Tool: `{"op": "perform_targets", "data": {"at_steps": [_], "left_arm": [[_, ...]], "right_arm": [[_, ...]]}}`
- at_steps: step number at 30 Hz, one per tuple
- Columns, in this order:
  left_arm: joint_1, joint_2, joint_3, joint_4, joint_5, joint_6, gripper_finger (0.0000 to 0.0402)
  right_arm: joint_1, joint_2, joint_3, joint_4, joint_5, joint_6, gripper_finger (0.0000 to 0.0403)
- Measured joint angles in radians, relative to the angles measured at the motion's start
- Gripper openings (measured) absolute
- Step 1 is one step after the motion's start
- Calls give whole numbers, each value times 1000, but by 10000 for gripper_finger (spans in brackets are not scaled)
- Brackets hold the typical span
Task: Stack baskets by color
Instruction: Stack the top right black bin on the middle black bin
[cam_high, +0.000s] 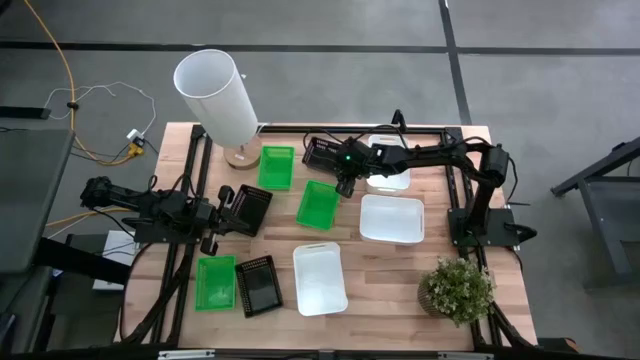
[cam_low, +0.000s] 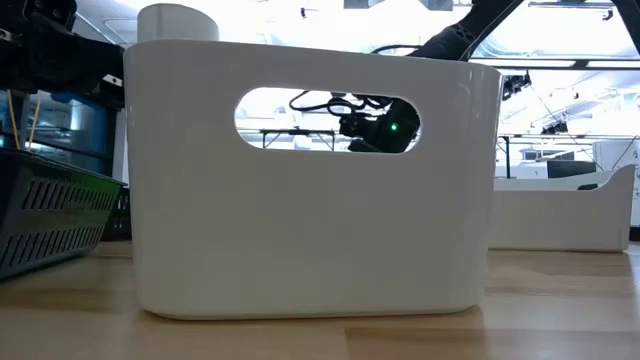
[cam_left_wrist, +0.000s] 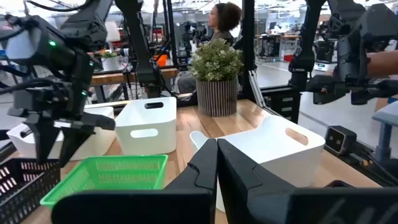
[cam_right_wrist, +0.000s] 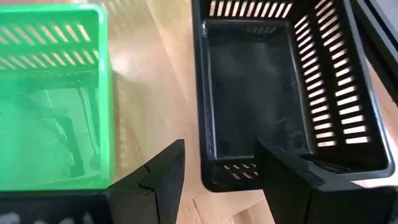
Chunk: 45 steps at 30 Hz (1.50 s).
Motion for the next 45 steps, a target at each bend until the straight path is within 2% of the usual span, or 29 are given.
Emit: {"op": "perform_targets", "data": {"at_steps": [4, 10, 14, 19, 20, 29, 34, 38, 41, 45], "left_arm": [[0, 0, 0, 1, -17, 0, 0], [0, 0, 0, 3, -26, 0, 0], [0, 2, 0, 3, -26, 0, 0], [0, 2, 0, 3, -26, 0, 0], [0, 2, 0, 3, -25, 0, 0], [0, 2, 0, 3, -25, 0, 0], [0, 2, 0, 4, -30, 0, 0], [0, 2, 0, 32, -45, -16, 4], [0, 3, 0, 88, -102, -95, 20], [0, 19, 0, 159, -160, -168, 67]], "right_arm": [[0, 13, 0, -23, 62, -35, 181], [-3, 44, -1, -24, 71, -62, 173], [0, 45, 0, -14, 71, -72, 133], [0, 39, 0, 8, 83, -88, 24], [0, 34, 0, 6, 89, -88, 13], [32, -116, -1, -4, 101, -107, 2], [104, -195, -1, 4, 43, -104, 1], [233, -204, -1, 36, 12, -90, 1], [344, -200, -1, 91, 95, -112, 1], [445, -195, -1, 115, 225, -132, 1]]}}
